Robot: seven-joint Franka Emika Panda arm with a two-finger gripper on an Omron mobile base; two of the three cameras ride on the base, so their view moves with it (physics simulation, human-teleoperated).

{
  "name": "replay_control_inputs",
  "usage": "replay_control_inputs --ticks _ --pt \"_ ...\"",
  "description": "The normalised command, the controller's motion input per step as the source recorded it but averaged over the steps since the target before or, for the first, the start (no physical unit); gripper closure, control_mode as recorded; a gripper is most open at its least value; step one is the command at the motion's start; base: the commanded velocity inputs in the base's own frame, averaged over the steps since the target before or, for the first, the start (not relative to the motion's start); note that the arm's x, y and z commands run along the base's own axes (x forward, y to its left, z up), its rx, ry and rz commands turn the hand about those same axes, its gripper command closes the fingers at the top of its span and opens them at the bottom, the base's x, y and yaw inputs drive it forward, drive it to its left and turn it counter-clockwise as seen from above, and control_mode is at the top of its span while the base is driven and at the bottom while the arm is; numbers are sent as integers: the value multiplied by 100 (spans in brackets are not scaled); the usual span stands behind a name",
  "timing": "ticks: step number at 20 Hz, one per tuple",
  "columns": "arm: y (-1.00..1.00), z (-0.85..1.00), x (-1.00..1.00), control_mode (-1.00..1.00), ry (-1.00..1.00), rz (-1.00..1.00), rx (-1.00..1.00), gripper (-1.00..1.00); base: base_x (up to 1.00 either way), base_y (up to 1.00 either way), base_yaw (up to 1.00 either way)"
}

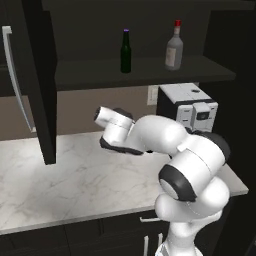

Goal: Sort all alcoholic drinks to one cabinet, and non-alcoholic drinks to the other.

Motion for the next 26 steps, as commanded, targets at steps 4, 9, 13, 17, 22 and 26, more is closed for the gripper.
replay_control_inputs --ticks 4,9,13,17,22,26 --pt "0 -3 23 -100 0 -1 -6 -100 0 0 0" --pt "-2 -6 13 -100 0 0 -4 -100 0 0 0" --pt "-15 -12 0 -100 0 0 -2 -100 0 0 0" --pt "-19 -9 5 -100 -1 0 0 -100 0 0 0" --pt "-9 -7 19 -100 -2 0 0 -100 0 0 0" --pt "-1 -10 16 -100 0 0 0 -100 0 0 0"
